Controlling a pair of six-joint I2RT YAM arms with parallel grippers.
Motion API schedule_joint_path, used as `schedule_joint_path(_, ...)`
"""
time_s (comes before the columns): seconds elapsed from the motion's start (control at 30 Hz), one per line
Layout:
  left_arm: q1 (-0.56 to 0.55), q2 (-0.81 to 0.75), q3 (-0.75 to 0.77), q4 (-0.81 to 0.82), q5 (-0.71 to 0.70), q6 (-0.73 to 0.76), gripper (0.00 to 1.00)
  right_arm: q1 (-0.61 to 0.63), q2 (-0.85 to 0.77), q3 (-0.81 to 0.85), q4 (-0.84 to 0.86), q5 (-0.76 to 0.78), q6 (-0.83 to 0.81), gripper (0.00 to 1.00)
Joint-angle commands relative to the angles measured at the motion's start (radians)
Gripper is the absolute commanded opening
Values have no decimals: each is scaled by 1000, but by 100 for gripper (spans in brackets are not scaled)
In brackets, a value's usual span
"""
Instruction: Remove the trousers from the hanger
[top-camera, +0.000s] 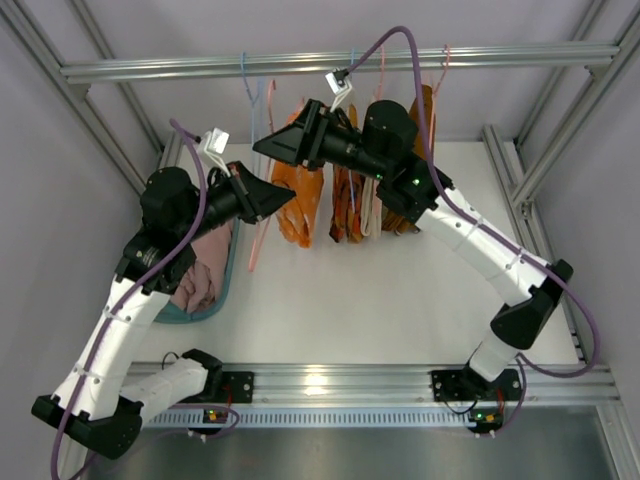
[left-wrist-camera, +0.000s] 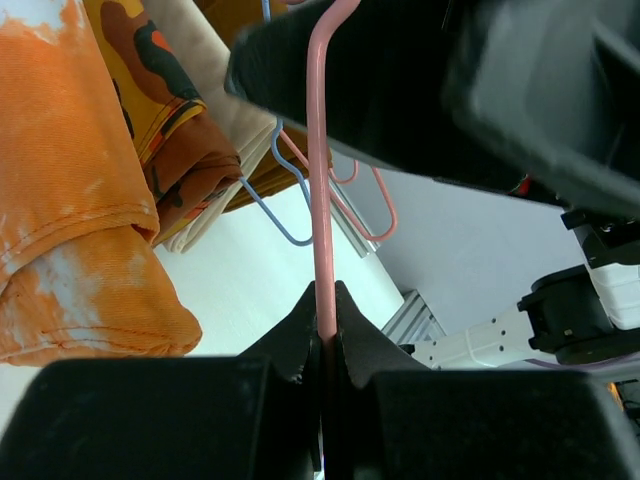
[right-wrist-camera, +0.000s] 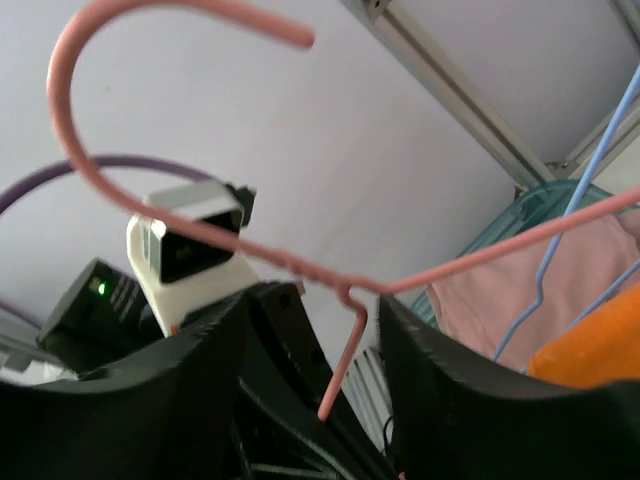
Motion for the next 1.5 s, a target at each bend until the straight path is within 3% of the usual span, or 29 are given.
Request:
schedule_joint_path(0.0, -7, -54, 70, 294, 7, 28, 0, 25, 49, 145, -34, 83, 35, 49)
schedule_joint_path(0.07, -9, -54, 66, 308, 6, 23, 0, 35, 86, 176, -34, 91, 50, 43)
schedule_joint_path(0.33, -23, -45, 75, 327, -4, 23, 0, 49, 134, 183, -26, 92, 84, 41)
schedule_joint_path(0.5, -35, -41, 69, 331, -11, 25, 0, 54, 149, 199, -8, 86, 99, 35)
schedule_joint_path(0.67, -69, -28, 63, 307, -37, 59, 0, 66, 157, 211, 11, 79, 104, 17)
schedule_joint_path(0.7, -81, -28, 64, 298, -42, 65, 0, 66, 155, 209, 11, 76, 103, 8)
schedule_joint_path(0.8, -87, -27, 64, 264, -39, 101, 18, 66, 137, 199, 11, 69, 93, 0)
schedule_joint_path(0.83, -87, -27, 67, 252, -33, 147, 45, 66, 128, 190, 9, 66, 89, 0)
schedule_joint_path(0.93, -87, -65, 96, 190, -34, 297, 71, 63, 85, 151, 12, 51, 73, 0)
schedule_joint_path(1.1, -87, -165, 96, 117, -158, 532, 73, 48, -5, 81, 15, 22, 72, 0)
schedule_joint_path(1.27, -86, -272, 90, 69, -287, 621, 75, 46, -70, 30, 23, 2, 67, 0)
schedule_joint_path(1.4, -80, -352, -6, 3, -512, 684, 78, 46, -101, 12, 34, -20, 66, 0)
schedule_joint_path(1.47, -61, -384, -64, -25, -469, 710, 82, 46, -107, 16, 37, -20, 61, 0)
